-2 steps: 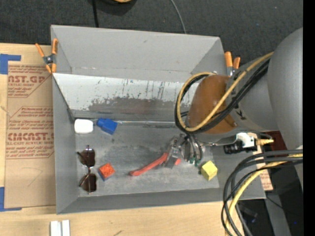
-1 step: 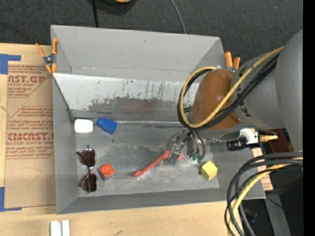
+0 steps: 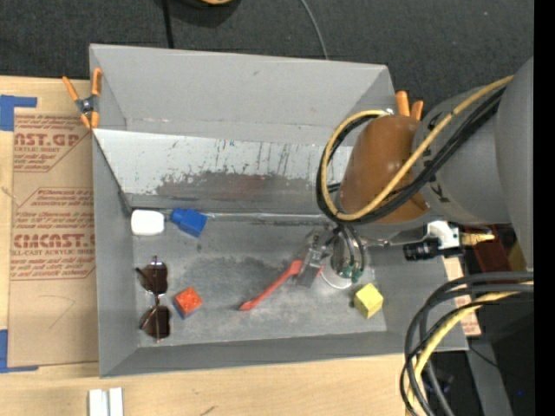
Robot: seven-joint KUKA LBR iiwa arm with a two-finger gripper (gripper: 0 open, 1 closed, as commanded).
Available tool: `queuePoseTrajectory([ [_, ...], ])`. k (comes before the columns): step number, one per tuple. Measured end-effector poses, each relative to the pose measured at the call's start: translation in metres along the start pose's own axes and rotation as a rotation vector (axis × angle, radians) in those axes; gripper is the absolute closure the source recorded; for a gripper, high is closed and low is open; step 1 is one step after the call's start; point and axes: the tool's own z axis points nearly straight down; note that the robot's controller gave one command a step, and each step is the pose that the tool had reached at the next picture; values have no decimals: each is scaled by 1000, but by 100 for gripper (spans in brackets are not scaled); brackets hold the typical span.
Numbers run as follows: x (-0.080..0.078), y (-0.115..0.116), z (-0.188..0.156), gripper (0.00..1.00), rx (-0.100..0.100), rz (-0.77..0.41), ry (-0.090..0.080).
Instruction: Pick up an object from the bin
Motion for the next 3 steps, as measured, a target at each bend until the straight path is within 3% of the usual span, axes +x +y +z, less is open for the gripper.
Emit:
queuePoseTrajectory([
  [3,0,0,-36,100,0,-1,0],
])
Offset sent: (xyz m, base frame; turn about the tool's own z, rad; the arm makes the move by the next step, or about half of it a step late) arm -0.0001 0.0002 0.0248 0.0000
